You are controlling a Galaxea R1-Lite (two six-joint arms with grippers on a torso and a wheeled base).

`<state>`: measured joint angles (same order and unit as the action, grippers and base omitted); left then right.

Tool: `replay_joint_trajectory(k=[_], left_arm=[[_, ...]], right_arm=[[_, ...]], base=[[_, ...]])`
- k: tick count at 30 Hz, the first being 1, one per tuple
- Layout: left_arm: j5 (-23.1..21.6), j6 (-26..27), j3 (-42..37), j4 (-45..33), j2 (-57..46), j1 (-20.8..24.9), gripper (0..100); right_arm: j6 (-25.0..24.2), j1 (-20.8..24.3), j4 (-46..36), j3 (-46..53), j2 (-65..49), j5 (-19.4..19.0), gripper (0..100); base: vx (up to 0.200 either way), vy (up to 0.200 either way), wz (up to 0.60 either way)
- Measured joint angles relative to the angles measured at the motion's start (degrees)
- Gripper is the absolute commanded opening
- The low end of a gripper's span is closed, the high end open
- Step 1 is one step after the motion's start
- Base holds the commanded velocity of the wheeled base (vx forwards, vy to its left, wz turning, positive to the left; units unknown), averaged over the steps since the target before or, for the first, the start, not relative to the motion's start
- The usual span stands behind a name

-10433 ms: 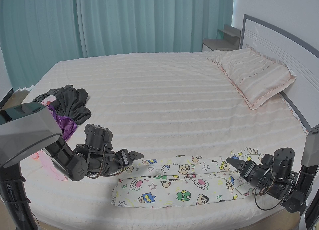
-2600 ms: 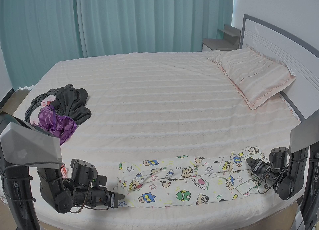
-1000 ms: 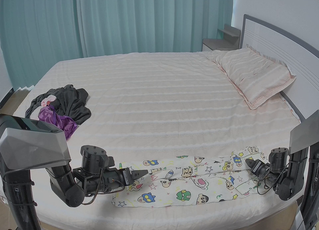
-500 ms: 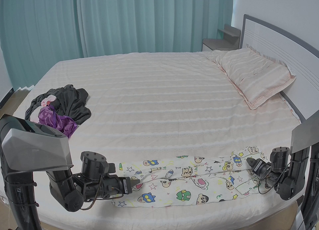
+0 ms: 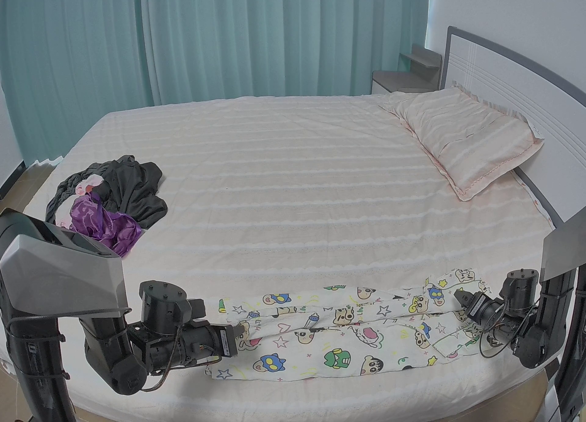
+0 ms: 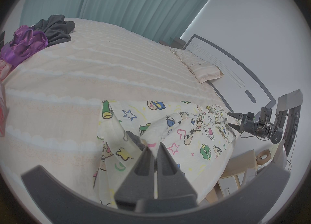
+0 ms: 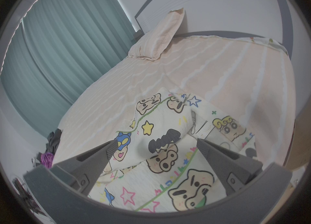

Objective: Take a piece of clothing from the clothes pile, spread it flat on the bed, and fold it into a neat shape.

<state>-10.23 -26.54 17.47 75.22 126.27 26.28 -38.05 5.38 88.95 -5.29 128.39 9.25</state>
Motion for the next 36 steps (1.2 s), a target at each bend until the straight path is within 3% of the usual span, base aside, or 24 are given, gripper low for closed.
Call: replay_joint_trajectory(k=[4,19,20,27,36], left_arm=[[0.0,0.0,-0.1,0.0,-0.2,0.0,0],[0.1,0.0,0.0,0.0,-0.3,0.0,0],[0.1,0.0,0.0,0.0,-0.3,0.0,0],[0.3,0.2,0.8,0.0,-0.5,-0.5,0],[3.9,3.3,3.9,-0.4,-0.9,-2.2,0]], right_arm=[[-2.8,0.2,0.0,-1.5,1.5,-0.5,100],[-4.9,-1.5,0.0,-7.9,6.0,0.2,100],[-5.0,-1.7,0.0,-8.5,6.4,0.3,0],[-4.8,-2.8,-0.1,-10.3,7.0,1.9,0],[-4.7,-2.8,-4.7,-11.9,4.2,2.2,0]], base=[[0.0,0.0,0.0],[0.0,0.0,0.0],[0.0,0.0,0.0],[0.0,0.0,0.0],[0.0,0.0,0.0]])
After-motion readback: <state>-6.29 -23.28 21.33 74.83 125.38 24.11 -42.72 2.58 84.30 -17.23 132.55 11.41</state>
